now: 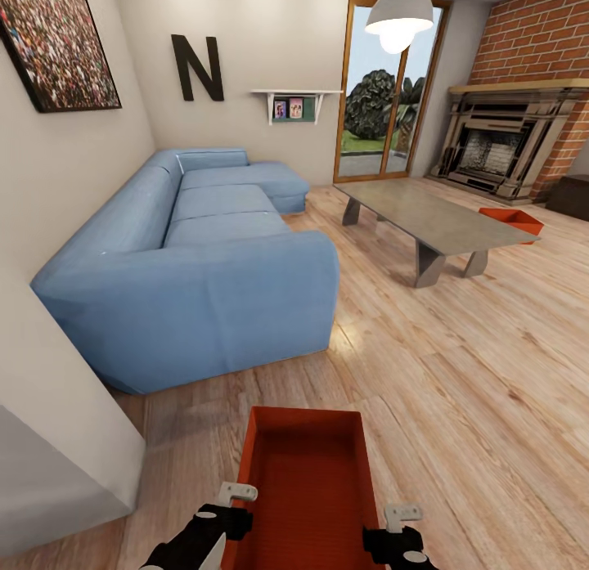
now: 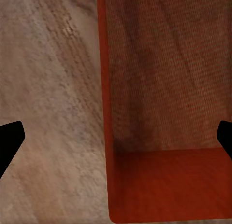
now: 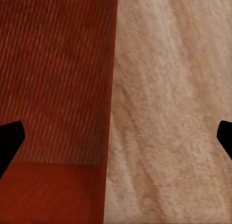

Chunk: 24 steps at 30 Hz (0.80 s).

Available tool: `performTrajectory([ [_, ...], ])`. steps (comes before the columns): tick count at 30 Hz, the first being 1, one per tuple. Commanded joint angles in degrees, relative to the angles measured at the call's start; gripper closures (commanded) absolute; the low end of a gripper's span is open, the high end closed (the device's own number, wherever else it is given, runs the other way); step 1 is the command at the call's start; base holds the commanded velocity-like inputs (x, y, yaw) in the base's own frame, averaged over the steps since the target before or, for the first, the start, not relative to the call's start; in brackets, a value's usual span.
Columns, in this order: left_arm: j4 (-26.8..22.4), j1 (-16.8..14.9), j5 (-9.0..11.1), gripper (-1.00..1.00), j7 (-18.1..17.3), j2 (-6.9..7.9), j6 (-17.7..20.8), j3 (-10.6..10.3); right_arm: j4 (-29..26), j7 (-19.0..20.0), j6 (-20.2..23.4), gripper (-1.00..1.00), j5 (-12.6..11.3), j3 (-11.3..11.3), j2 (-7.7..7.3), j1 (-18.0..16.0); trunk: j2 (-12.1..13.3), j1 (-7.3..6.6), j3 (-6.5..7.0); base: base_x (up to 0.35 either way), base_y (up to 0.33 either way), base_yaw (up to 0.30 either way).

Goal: Move the two storage containers from the living room to the garage. In the garage, place one container on the floor and stack the other container on top of it (either order is fine).

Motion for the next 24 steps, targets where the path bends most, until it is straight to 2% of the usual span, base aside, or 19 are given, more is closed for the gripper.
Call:
performTrajectory([
  [1,-0.12,0.0,-0.59,-1.0,0.14,-0.02,0.36,-0.03,0.01,-0.23,-0.21,-1.0,-0.59,0.47,0.0,-0.06,-0.02,-0.01,-0.05,0.0,0.0,0.0],
  [24,-0.7,0.0,-0.4,-1.0,0.14,-0.01,0.36,0.09,0.01,-0.19,-0.71,-1.0,-1.06,0.32,-0.13,-0.08,-0.02,-0.01,-0.05,0.0,0.0,0.0],
])
